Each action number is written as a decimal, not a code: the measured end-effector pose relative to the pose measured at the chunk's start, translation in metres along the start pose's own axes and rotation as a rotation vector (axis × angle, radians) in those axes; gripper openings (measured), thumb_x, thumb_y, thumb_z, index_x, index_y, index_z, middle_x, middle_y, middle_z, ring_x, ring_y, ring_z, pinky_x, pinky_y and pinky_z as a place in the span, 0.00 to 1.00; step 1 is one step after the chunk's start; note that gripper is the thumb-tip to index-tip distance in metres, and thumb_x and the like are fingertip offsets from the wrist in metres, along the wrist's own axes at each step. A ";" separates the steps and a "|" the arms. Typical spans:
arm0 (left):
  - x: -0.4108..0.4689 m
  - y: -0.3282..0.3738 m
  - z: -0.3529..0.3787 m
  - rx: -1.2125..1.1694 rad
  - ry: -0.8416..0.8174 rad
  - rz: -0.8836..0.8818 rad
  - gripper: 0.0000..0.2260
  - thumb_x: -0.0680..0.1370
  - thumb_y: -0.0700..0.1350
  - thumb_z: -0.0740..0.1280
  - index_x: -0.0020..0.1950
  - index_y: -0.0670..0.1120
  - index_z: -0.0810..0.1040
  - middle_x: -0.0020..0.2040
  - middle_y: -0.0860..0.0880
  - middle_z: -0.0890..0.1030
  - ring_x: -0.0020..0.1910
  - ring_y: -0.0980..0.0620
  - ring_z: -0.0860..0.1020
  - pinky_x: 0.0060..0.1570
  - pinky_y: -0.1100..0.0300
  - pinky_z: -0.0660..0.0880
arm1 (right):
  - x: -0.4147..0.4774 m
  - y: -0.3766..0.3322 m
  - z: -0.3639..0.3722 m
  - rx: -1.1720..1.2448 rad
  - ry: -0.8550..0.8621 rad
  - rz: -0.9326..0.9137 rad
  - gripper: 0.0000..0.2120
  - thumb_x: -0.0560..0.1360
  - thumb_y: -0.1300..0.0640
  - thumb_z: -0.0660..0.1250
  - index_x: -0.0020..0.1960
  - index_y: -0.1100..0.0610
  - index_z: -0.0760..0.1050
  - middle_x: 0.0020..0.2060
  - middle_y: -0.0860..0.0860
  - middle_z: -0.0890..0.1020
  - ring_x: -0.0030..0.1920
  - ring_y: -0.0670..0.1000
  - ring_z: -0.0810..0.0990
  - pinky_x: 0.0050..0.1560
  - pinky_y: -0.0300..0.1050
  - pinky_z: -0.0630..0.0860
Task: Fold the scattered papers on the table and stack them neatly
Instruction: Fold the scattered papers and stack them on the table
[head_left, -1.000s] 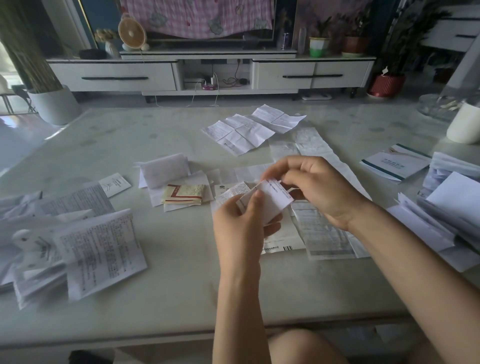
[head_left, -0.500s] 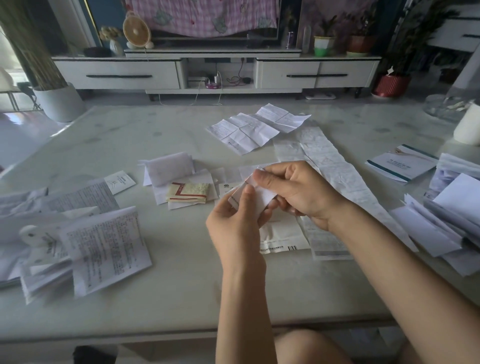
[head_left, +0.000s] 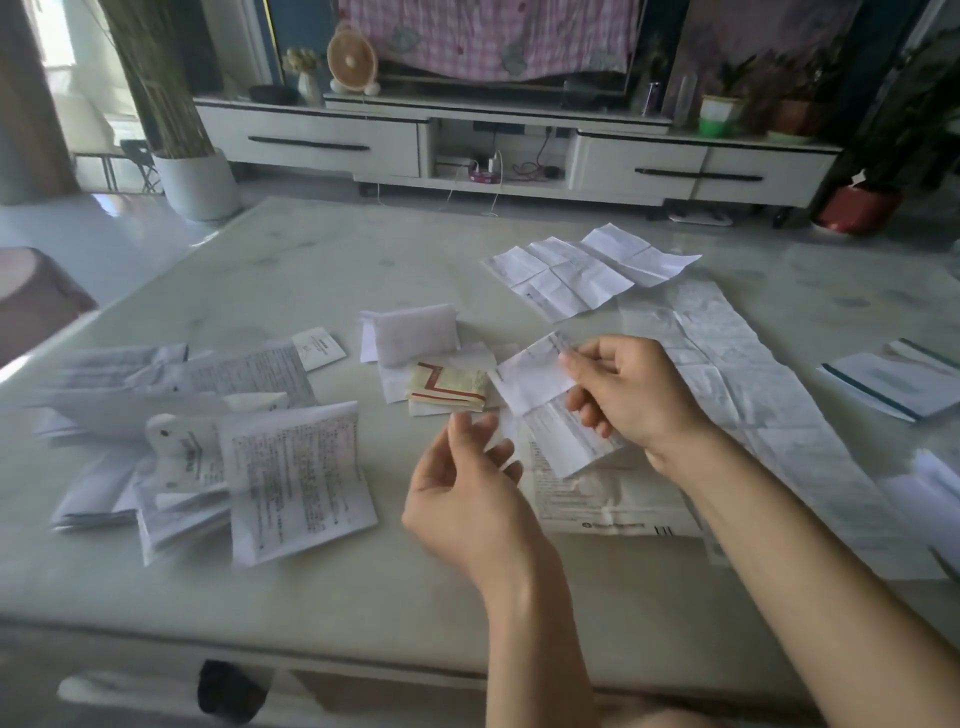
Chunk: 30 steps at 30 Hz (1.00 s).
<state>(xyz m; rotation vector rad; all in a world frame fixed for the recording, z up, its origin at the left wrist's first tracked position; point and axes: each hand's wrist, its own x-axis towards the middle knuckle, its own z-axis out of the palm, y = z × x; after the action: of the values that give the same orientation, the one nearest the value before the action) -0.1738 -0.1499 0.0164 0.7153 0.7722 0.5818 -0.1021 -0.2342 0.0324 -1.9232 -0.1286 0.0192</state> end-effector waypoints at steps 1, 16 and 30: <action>0.007 0.005 -0.003 -0.055 0.058 0.017 0.06 0.78 0.42 0.65 0.44 0.40 0.80 0.31 0.51 0.81 0.25 0.59 0.75 0.25 0.69 0.71 | 0.009 -0.002 0.009 0.035 0.022 0.003 0.05 0.78 0.60 0.62 0.44 0.61 0.72 0.26 0.53 0.76 0.19 0.42 0.69 0.19 0.34 0.65; 0.011 0.012 0.001 -0.025 0.025 -0.134 0.10 0.77 0.34 0.57 0.43 0.46 0.74 0.37 0.48 0.79 0.33 0.55 0.75 0.33 0.66 0.70 | 0.036 -0.011 0.016 -0.395 0.082 -0.083 0.11 0.78 0.51 0.62 0.39 0.56 0.73 0.29 0.51 0.78 0.30 0.48 0.73 0.33 0.42 0.67; -0.013 0.006 0.013 0.158 -0.162 -0.108 0.09 0.77 0.34 0.59 0.48 0.45 0.77 0.38 0.50 0.80 0.34 0.56 0.77 0.35 0.67 0.72 | -0.010 0.038 -0.031 -0.688 -0.324 -0.115 0.35 0.72 0.58 0.65 0.74 0.45 0.54 0.74 0.45 0.59 0.72 0.46 0.59 0.71 0.44 0.58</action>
<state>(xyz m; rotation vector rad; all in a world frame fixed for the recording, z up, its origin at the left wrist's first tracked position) -0.1730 -0.1595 0.0331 0.8499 0.7060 0.3624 -0.1063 -0.2773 0.0076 -2.5838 -0.5172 0.2369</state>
